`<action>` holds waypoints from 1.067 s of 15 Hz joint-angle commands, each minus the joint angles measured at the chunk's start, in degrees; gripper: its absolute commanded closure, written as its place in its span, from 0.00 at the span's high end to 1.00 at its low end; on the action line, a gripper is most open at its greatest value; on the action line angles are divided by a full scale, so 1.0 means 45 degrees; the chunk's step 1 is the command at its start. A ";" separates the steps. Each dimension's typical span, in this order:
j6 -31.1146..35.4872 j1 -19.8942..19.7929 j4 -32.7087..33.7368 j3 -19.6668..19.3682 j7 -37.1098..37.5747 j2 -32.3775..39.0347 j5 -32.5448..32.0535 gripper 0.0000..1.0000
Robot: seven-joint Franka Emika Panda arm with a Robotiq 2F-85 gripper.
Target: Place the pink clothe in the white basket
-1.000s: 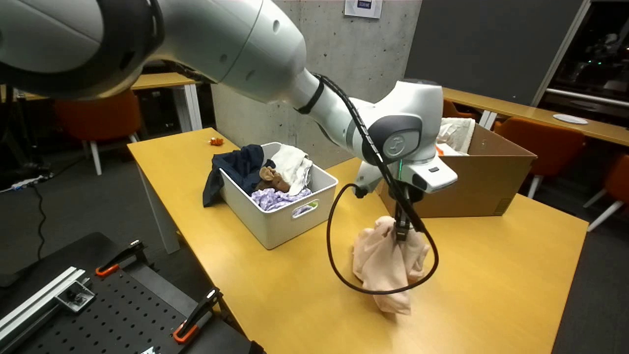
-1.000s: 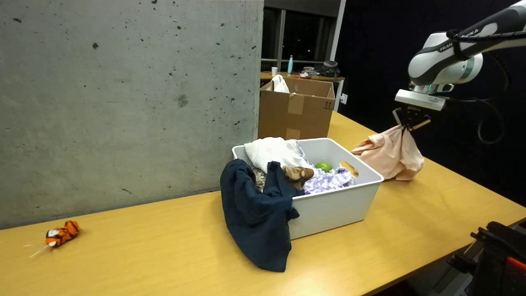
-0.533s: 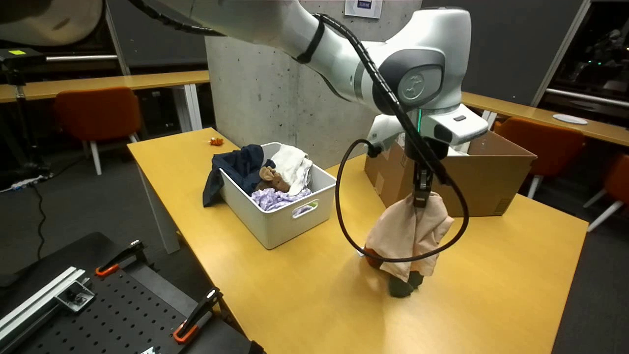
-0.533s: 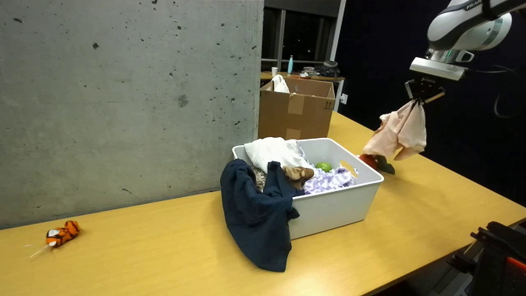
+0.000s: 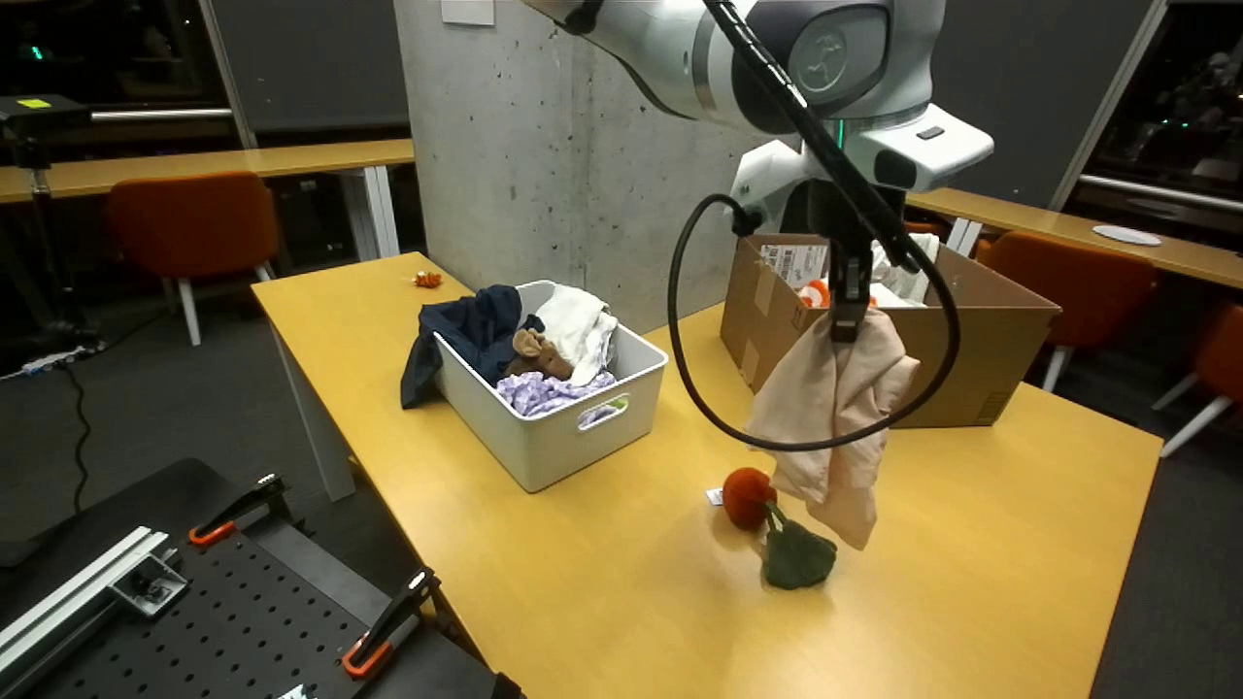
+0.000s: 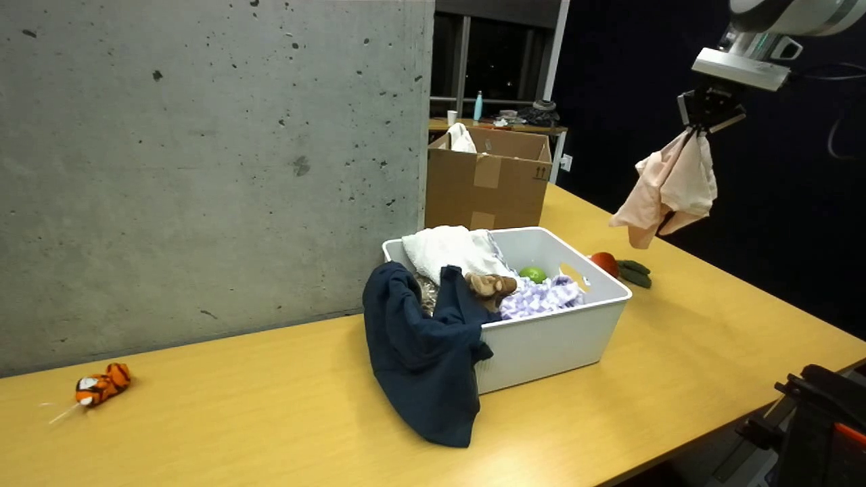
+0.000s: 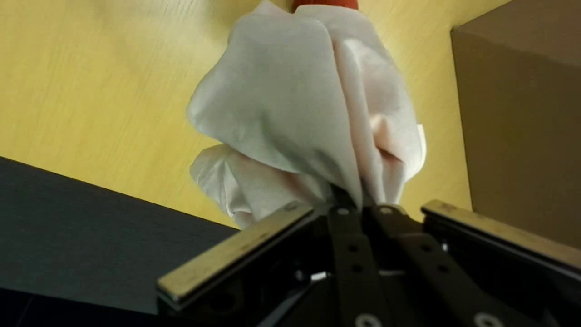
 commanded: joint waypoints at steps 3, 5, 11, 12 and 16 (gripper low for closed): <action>-0.0779 0.0482 0.0139 0.0620 -0.0654 -0.0611 0.0069 0.01; -0.0881 0.0758 0.0113 0.0850 -0.0844 -0.0750 0.0074 0.01; -0.0875 0.1445 -0.0102 0.1633 -0.1487 -0.1088 0.0004 0.01; -0.0875 0.1643 -0.0211 0.1757 -0.1579 -0.1190 -0.0019 0.01; -0.0808 0.2789 -0.0881 0.2163 -0.1807 -0.1763 -0.0373 0.01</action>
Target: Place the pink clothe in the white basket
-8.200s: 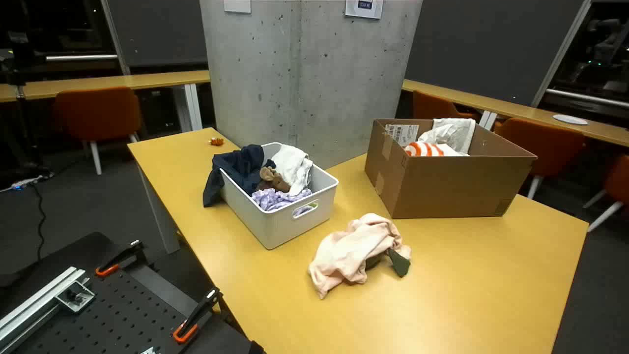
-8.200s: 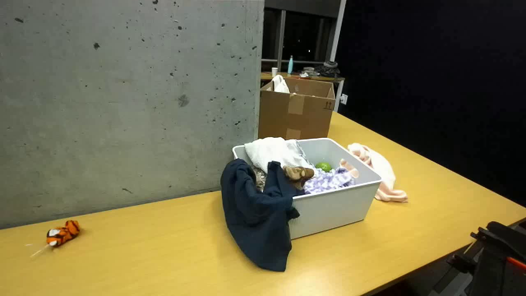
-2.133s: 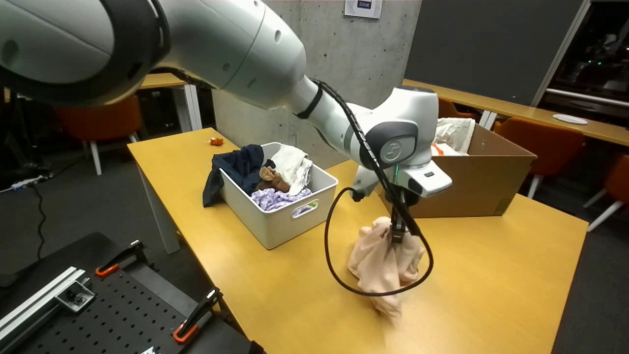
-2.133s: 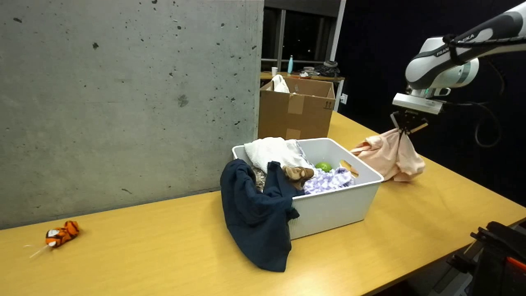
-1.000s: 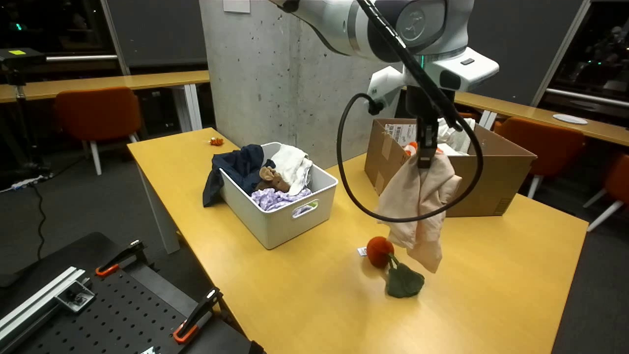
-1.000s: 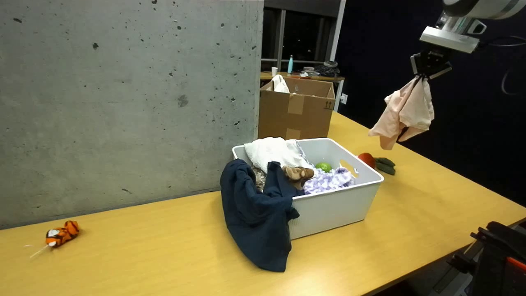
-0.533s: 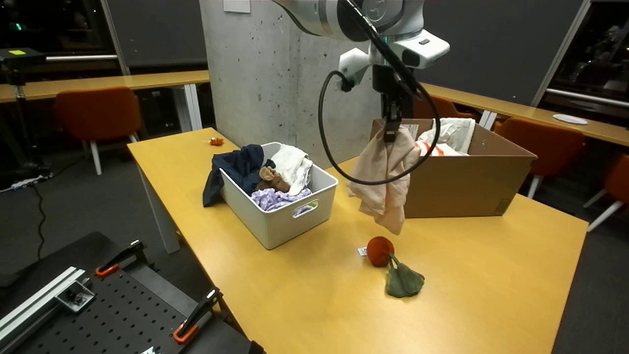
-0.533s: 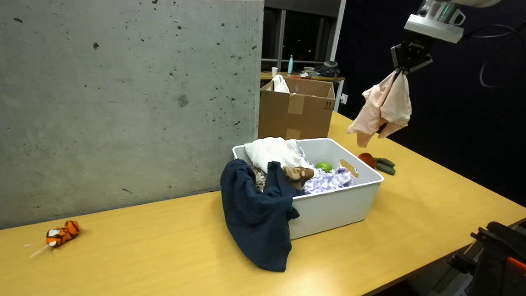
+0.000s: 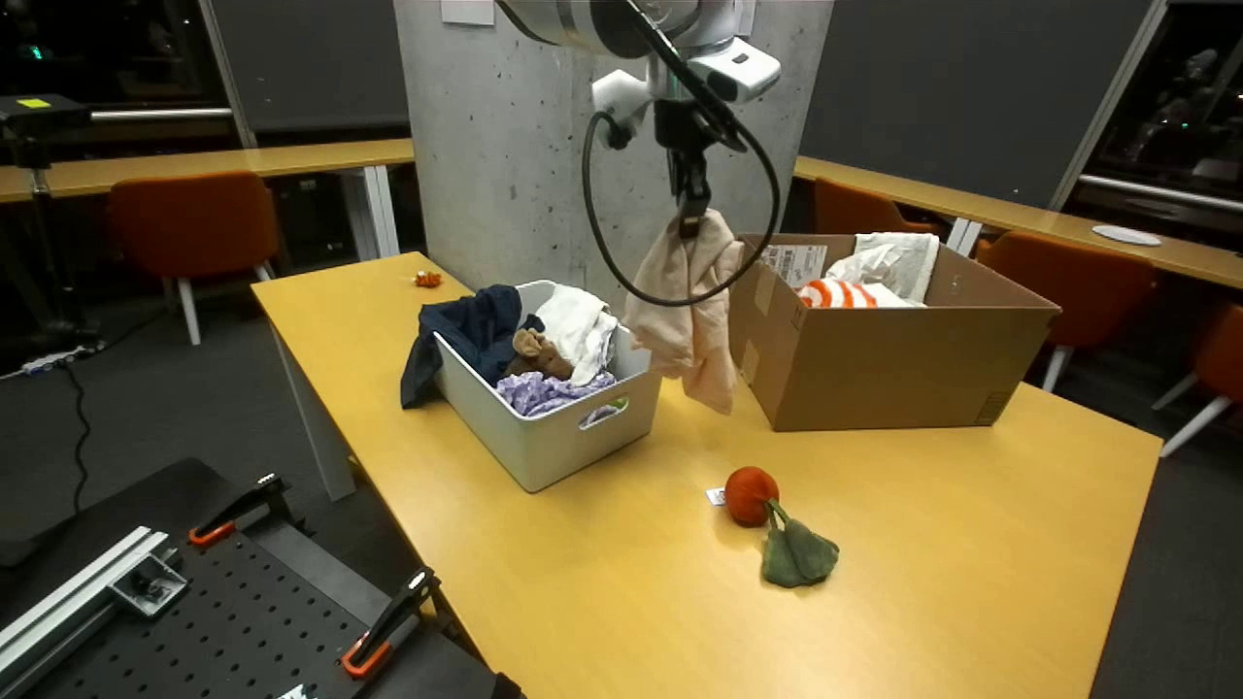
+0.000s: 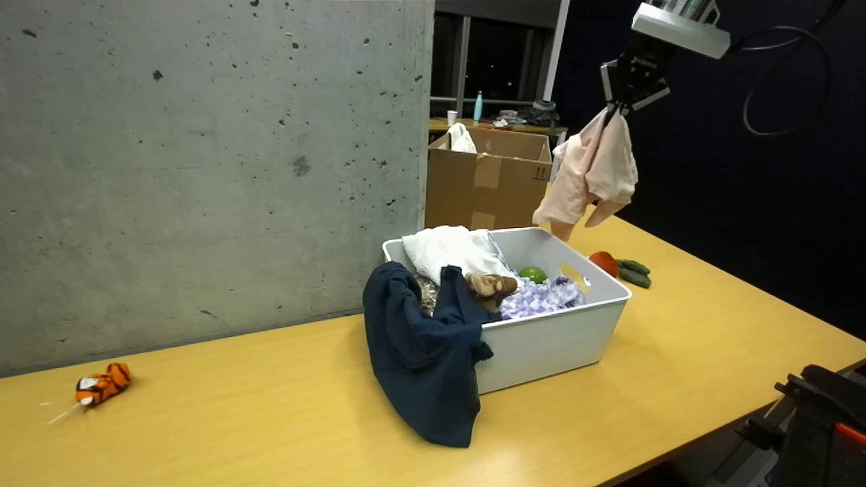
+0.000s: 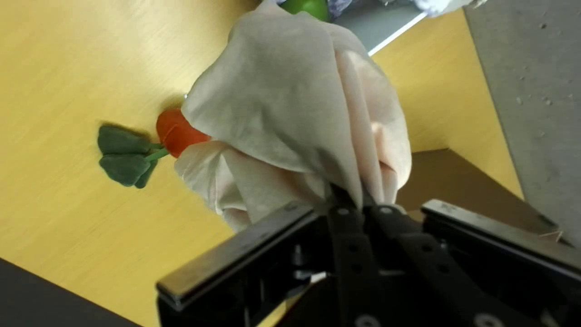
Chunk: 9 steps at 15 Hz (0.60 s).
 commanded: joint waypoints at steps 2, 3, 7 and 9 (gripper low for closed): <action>-0.0125 0.1206 -0.1396 0.0486 -0.0329 -0.1137 -0.0538 0.01; -0.0113 0.1443 -0.1547 0.0574 -0.0336 -0.1140 -0.0635 0.01; -0.0346 0.2210 -0.1818 0.0999 -0.0557 -0.0820 -0.0788 0.01; -0.0491 0.2497 -0.1887 0.1063 -0.0502 -0.0651 -0.1046 0.29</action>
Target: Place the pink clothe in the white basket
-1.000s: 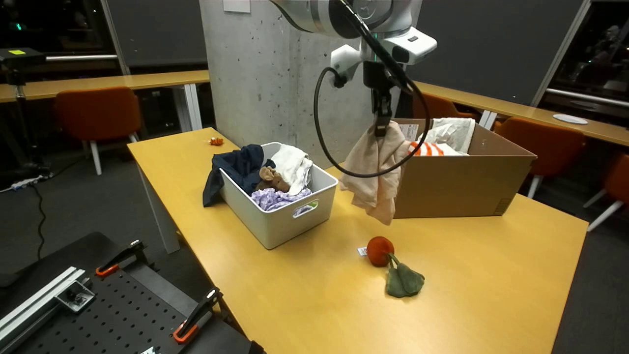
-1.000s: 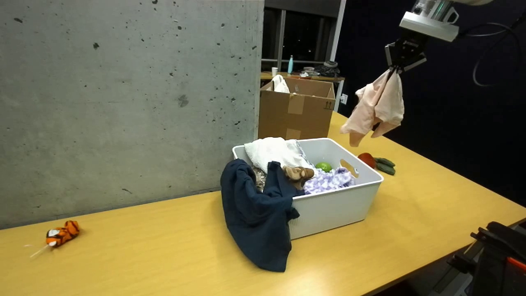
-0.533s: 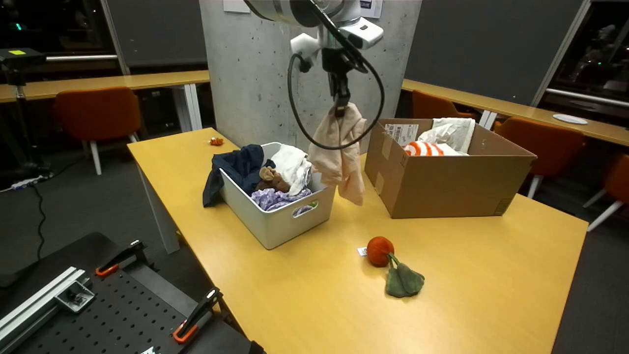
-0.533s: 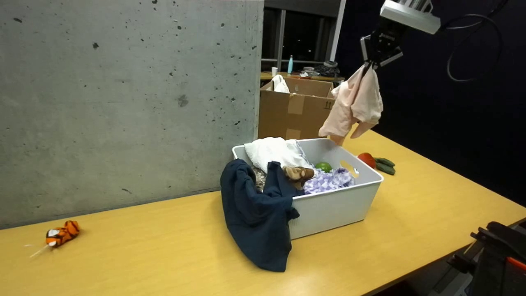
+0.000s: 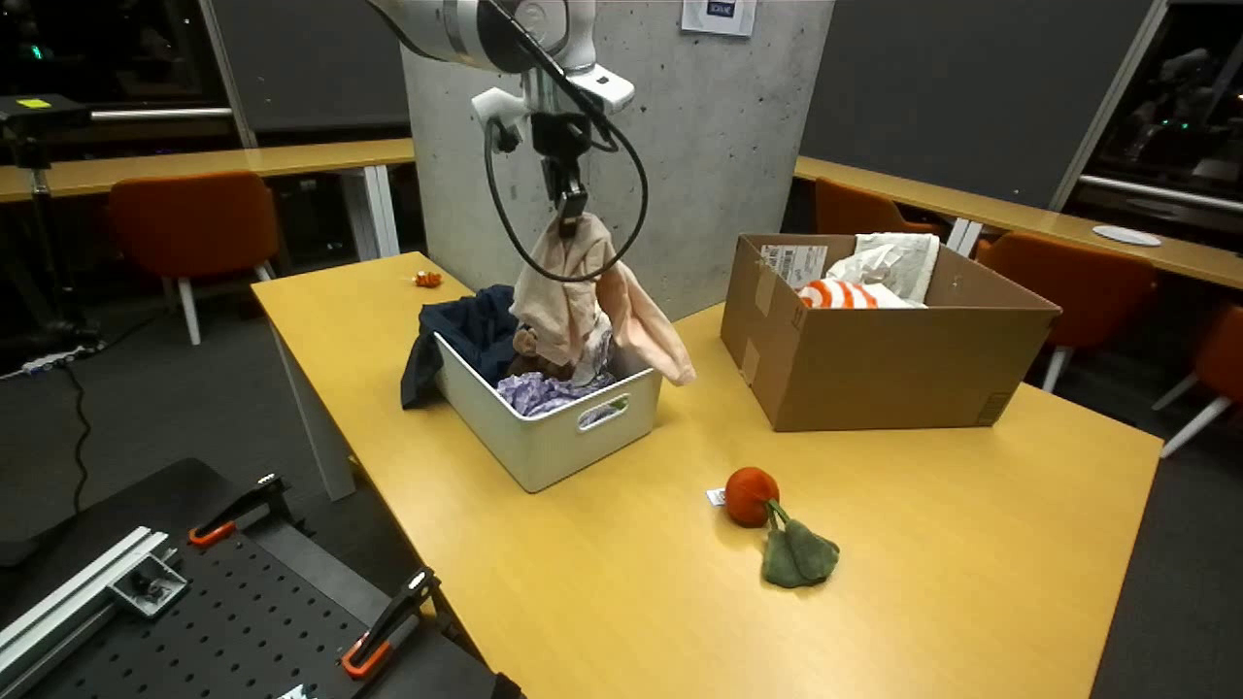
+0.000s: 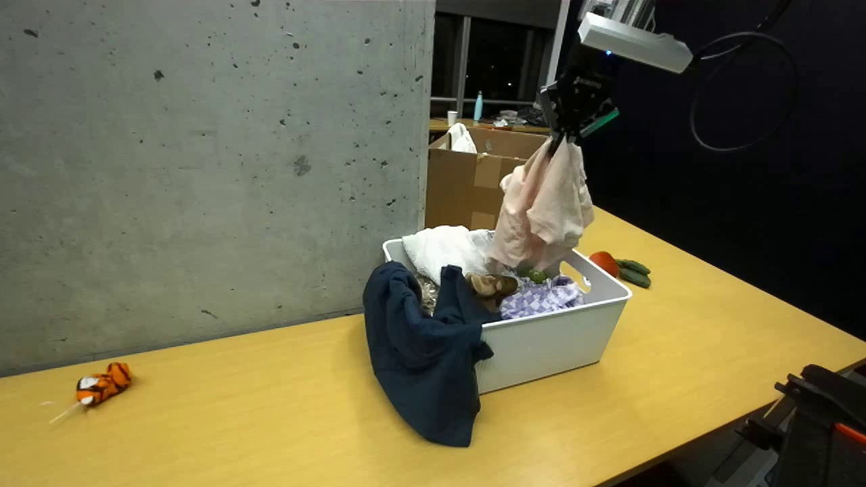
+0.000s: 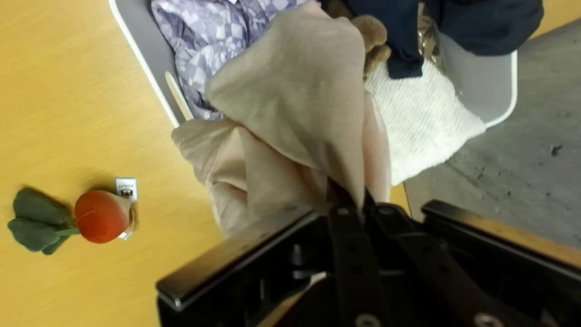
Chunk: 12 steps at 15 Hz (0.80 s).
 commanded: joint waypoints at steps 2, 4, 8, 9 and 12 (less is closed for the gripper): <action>-0.0452 0.0352 -0.0299 0.0169 -0.0284 0.0007 -0.0489 0.34; -0.0516 0.0264 -0.0294 0.0121 -0.0410 0.0054 -0.0501 0.49; -0.0884 -0.0545 0.0134 0.0058 -0.1100 0.0238 -0.0038 0.79; -0.1009 -0.0780 0.0207 0.0044 -0.1302 0.0261 0.0092 0.85; -0.1640 -0.1627 0.0359 -0.0089 -0.1726 0.0289 0.0504 1.00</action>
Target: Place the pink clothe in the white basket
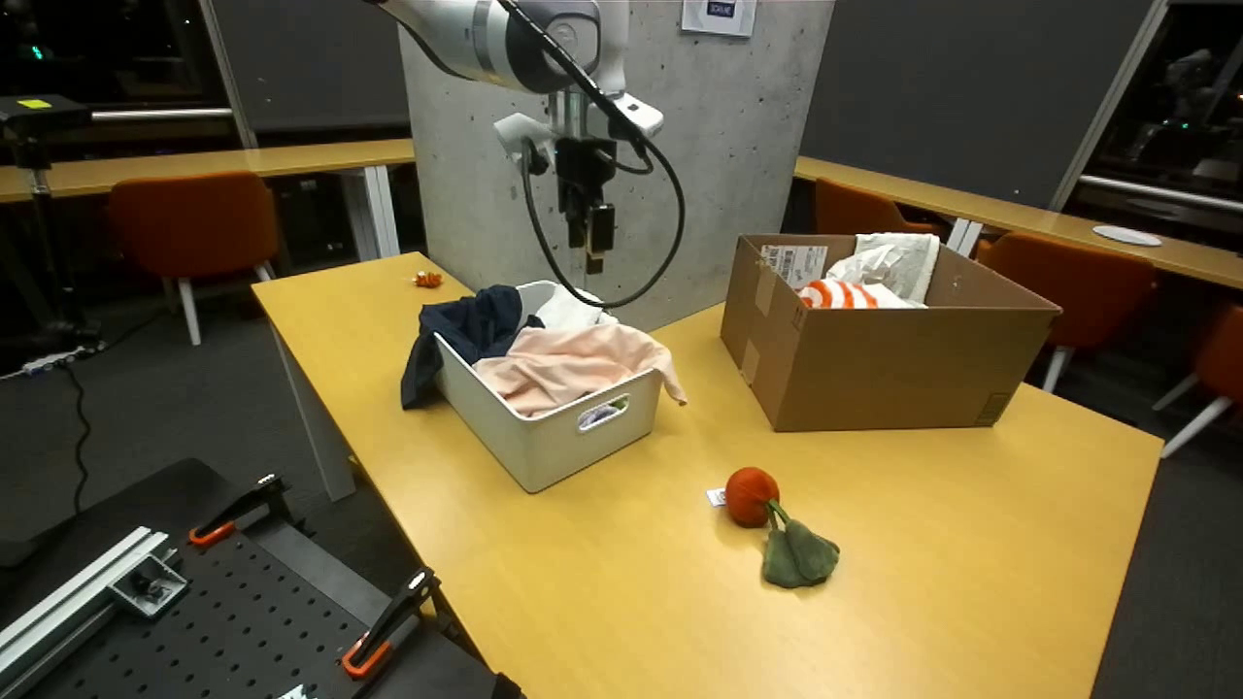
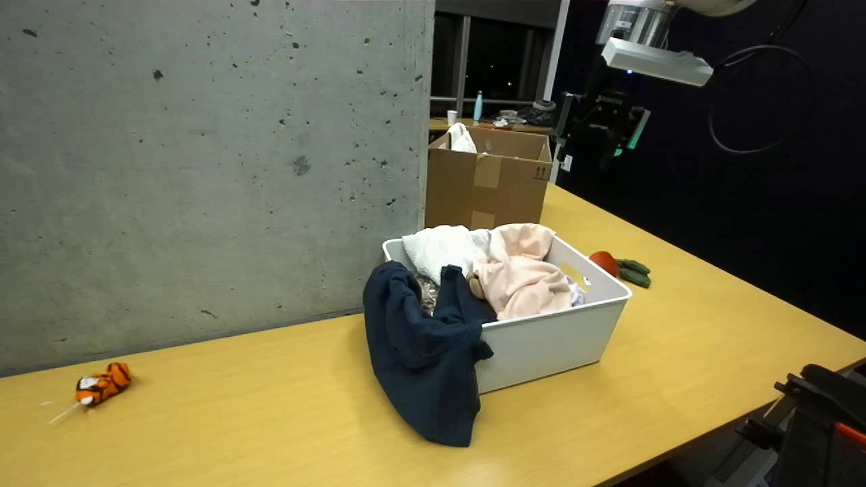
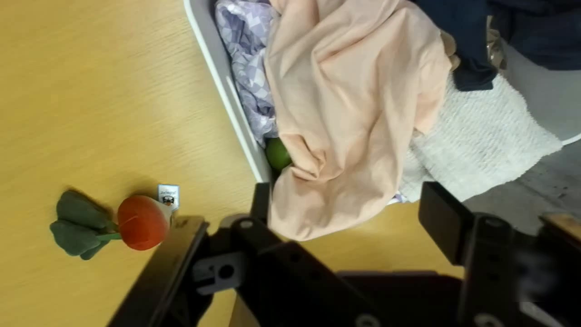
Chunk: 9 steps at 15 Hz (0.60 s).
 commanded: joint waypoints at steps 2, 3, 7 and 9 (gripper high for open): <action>-0.1423 -0.1251 0.0659 -0.0171 -0.0812 0.0273 0.0814 1.00; -0.1751 -0.1527 0.0749 -0.0268 -0.0884 0.0416 0.0882 1.00; -0.2724 -0.2426 0.1243 -0.0628 -0.1030 0.1178 0.1030 1.00; -0.2314 -0.2675 0.1334 -0.0857 -0.0889 0.1720 0.0895 1.00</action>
